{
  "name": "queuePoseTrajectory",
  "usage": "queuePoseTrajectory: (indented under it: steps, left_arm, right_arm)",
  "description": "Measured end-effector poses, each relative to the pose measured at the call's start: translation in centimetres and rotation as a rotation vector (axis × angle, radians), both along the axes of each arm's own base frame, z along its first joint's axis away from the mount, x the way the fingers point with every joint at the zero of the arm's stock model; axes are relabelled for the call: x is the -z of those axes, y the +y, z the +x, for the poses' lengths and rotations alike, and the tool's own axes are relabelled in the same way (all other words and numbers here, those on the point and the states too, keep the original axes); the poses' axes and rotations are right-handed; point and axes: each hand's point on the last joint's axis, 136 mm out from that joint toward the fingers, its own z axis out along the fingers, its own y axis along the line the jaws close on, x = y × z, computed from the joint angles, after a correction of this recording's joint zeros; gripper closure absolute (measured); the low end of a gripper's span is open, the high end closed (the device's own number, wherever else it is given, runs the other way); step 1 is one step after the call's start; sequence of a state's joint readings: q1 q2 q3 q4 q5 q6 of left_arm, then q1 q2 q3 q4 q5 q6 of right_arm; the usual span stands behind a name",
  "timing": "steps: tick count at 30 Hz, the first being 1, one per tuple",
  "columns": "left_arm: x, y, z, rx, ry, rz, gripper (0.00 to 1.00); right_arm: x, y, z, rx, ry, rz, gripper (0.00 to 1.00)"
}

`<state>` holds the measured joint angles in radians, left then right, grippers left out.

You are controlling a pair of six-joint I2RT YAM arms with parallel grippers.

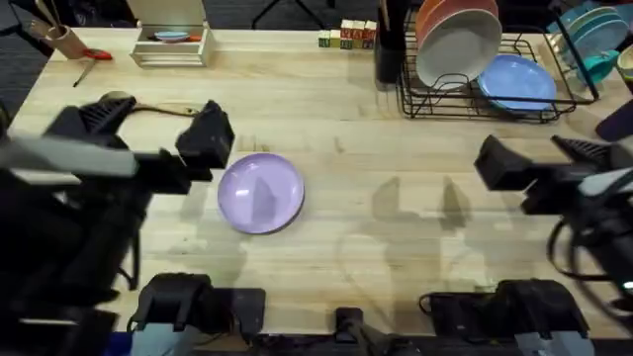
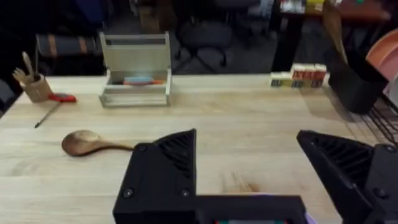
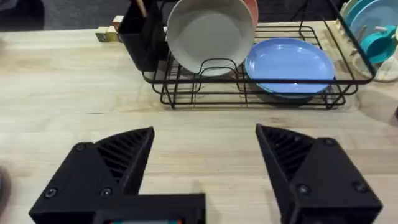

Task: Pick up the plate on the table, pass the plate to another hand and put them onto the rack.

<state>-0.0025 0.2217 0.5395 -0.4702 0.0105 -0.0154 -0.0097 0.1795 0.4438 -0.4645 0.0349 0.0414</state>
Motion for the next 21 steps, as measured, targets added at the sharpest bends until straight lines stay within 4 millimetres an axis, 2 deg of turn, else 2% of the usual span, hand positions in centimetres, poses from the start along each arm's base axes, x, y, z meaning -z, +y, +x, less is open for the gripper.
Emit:
queuePoseTrajectory:
  steps: [10, 15, 21]
  left_arm:
    - [-2.8, -1.0, 3.1, 0.055, 0.258, -0.015, 0.007]
    - [-2.9, -1.3, 4.0, 0.071, 0.388, -0.025, 0.006]
    - [-1.8, -1.3, 5.2, 0.071, 0.481, -0.028, 0.007]
  right_arm:
    - [-7.0, 0.3, 2.3, -0.019, 0.109, 0.012, 0.007]
    - [-8.1, 0.7, 3.8, -0.038, 0.206, 0.023, 0.007]
    - [-7.4, 0.8, 5.1, -0.047, 0.288, 0.03, 0.006]
